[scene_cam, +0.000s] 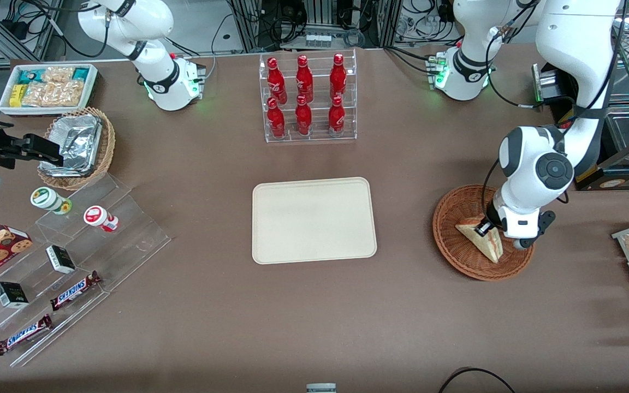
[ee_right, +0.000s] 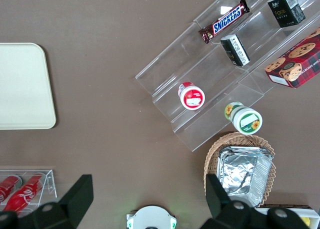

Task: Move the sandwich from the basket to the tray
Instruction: 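Close the left gripper on the sandwich and lift it, then carry the held sandwich over the cream tray and lower it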

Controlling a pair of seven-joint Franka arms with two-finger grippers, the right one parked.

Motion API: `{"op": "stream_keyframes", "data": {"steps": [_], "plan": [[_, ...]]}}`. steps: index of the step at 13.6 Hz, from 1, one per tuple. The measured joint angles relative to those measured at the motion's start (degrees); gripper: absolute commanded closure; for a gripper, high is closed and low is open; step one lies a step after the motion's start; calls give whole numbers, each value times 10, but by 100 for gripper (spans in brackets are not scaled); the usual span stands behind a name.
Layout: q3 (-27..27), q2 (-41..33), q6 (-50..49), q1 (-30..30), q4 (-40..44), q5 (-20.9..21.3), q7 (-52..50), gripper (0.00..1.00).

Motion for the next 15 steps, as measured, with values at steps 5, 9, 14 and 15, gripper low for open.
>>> {"op": "stream_keyframes", "data": {"steps": [5,9,14,15], "plan": [[-5,-18,-197,-16,135,26,0,100],[-10,-22,-316,-87,286,25,-3,100],[-14,2,-329,-215,350,10,-13,100],[-15,16,-328,-243,356,9,-20,100]]}}
